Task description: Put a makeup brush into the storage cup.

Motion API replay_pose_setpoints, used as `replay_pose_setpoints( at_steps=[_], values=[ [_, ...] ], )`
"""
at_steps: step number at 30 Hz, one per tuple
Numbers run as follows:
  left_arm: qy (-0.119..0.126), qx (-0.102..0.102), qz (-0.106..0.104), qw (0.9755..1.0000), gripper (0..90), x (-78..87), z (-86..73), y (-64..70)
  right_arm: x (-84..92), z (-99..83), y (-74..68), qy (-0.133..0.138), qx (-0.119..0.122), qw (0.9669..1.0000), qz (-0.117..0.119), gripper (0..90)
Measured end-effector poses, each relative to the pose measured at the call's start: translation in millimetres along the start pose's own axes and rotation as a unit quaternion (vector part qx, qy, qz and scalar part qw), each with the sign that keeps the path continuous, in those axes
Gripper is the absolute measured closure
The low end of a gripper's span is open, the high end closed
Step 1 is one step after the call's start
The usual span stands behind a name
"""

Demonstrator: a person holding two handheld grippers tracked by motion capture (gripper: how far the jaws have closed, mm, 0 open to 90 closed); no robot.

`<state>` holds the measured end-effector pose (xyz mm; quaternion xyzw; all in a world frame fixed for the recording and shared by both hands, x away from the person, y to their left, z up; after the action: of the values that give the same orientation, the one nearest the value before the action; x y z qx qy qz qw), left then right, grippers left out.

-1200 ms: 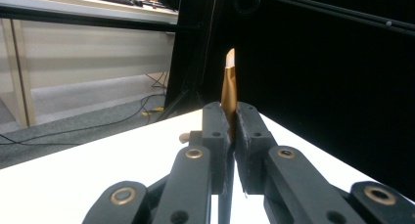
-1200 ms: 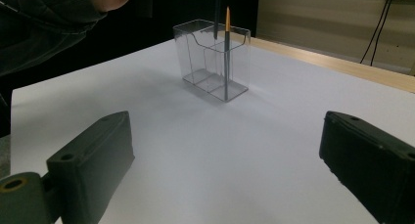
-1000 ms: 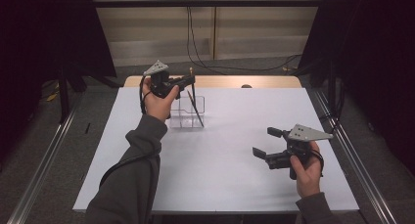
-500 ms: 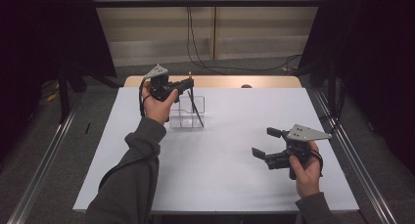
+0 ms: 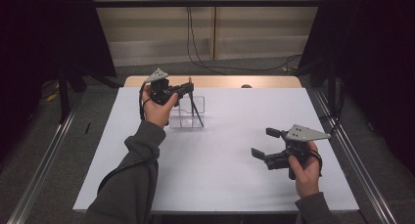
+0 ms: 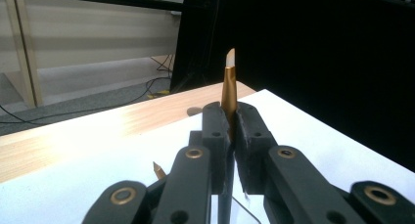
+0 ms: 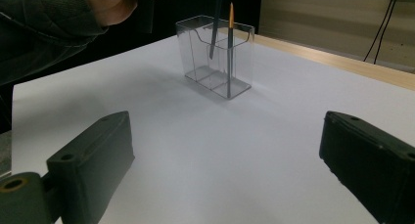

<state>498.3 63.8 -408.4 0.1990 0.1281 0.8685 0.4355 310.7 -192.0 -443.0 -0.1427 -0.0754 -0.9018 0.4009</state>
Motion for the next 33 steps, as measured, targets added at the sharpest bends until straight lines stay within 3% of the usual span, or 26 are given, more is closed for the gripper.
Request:
replay_pose_setpoints(
  at_steps=[5,13,14,17,18,19,21,24,26,29,31,33],
  values=[
    [-0.002,0.000,0.009,1.0000,84.1,1.2,-2.2,-1.3,-0.4,-0.3,-0.7,0.000,-0.001,1.0000,0.003,5.1],
    [-0.004,0.003,0.002,1.0000,84.1,-1.3,-8.3,-0.9,-1.2,-0.8,-2.2,-0.001,-0.001,1.0000,0.005,5.2],
    [-0.007,0.003,0.011,0.9999,84.1,-1.3,-9.2,-1.5,-1.0,-0.9,-2.2,-0.002,-0.001,1.0000,0.005,5.1],
    [-0.005,0.007,0.002,1.0000,84.1,-2.8,-10.6,-0.5,-0.4,-0.9,-1.7,-0.002,-0.001,1.0000,0.003,5.2],
    [-0.009,0.003,0.012,0.9999,84.1,-2.7,-11.7,-1.4,-0.3,-0.9,-1.7,-0.002,-0.001,1.0000,0.003,5.1],
    [-0.011,0.000,0.002,0.9999,84.1,-3.3,-12.8,-1.0,-0.2,-0.8,-1.6,-0.002,-0.001,1.0000,0.003,5.1],
    [-0.013,0.004,0.010,0.9999,84.0,-4.0,-14.7,-1.0,-0.2,-0.9,-1.5,-0.002,-0.001,1.0000,0.003,5.1],
    [-0.015,0.001,0.005,0.9999,84.0,-4.7,-17.5,-1.6,0.0,-1.1,-1.2,-0.002,-0.001,1.0000,0.004,5.2],
    [-0.017,0.000,0.017,0.9997,84.0,-4.8,-19.1,-2.8,0.2,-1.0,-1.3,-0.002,-0.001,1.0000,0.004,5.2],
    [-0.019,0.001,0.007,0.9998,84.0,-5.2,-20.8,-1.9,0.2,-0.6,-1.3,-0.001,-0.001,1.0000,0.003,5.2],
    [-0.026,-0.003,0.017,0.9995,84.0,-4.9,-22.7,-2.8,0.3,-1.0,-1.4,-0.002,-0.001,1.0000,0.004,5.1],
    [-0.024,-0.003,0.010,0.9997,84.0,-6.0,-23.8,-2.0,0.2,-1.1,-1.5,-0.002,-0.001,1.0000,0.004,5.2]
  ],
)
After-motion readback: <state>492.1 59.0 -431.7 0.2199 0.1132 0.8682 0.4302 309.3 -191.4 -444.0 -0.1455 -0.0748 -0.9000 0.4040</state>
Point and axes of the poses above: each handheld gripper's, and its own axes: x roughly backward along the jaws, z roughly out of its top, y roughly to its right, the point moved 8 cm from there along -x, roughly forward along the jaws, and after that the axes turned 8 degrees about x, right-handed, at the moved point
